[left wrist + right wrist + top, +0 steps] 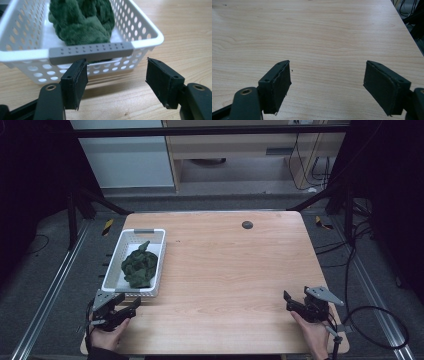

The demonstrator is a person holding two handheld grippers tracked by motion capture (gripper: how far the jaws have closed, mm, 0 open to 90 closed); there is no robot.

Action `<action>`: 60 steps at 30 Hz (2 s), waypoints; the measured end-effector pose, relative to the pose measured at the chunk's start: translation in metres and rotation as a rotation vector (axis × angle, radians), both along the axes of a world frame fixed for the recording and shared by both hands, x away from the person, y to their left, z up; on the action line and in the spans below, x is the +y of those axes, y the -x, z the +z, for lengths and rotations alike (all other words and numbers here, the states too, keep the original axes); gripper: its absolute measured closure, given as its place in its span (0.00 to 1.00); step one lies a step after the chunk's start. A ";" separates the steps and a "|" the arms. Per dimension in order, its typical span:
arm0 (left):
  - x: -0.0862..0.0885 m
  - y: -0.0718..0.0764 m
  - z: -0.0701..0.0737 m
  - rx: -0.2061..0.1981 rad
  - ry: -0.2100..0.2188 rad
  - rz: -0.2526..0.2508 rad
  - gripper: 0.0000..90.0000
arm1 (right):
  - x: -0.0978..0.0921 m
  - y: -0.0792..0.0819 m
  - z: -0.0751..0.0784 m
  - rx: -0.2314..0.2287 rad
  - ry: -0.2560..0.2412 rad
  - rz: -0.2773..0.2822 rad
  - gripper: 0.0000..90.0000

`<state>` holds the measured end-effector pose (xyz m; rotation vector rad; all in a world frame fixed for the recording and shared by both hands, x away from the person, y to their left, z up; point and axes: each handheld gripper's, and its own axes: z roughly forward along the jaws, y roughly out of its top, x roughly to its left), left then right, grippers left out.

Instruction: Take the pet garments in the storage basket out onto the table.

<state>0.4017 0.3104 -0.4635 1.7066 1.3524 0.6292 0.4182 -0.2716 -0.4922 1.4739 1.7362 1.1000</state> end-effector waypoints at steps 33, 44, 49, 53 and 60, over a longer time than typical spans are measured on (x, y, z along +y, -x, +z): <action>0.011 -0.007 0.045 -0.073 0.000 0.005 0.28 | 0.006 0.002 0.002 -0.009 0.011 0.032 0.22; 0.007 -0.022 0.066 -0.094 -0.020 -0.007 0.27 | 0.007 0.002 0.003 -0.015 0.018 0.032 0.23; 0.007 -0.031 0.075 -0.103 -0.023 -0.002 0.27 | 0.007 0.002 0.002 -0.010 0.015 0.037 0.23; 0.008 -0.039 0.082 -0.105 -0.036 0.007 0.26 | 0.007 0.002 0.002 -0.006 0.010 0.039 0.22; 0.011 -0.051 0.088 -0.095 -0.045 0.018 0.26 | 0.008 0.001 0.003 -0.009 0.015 0.042 0.22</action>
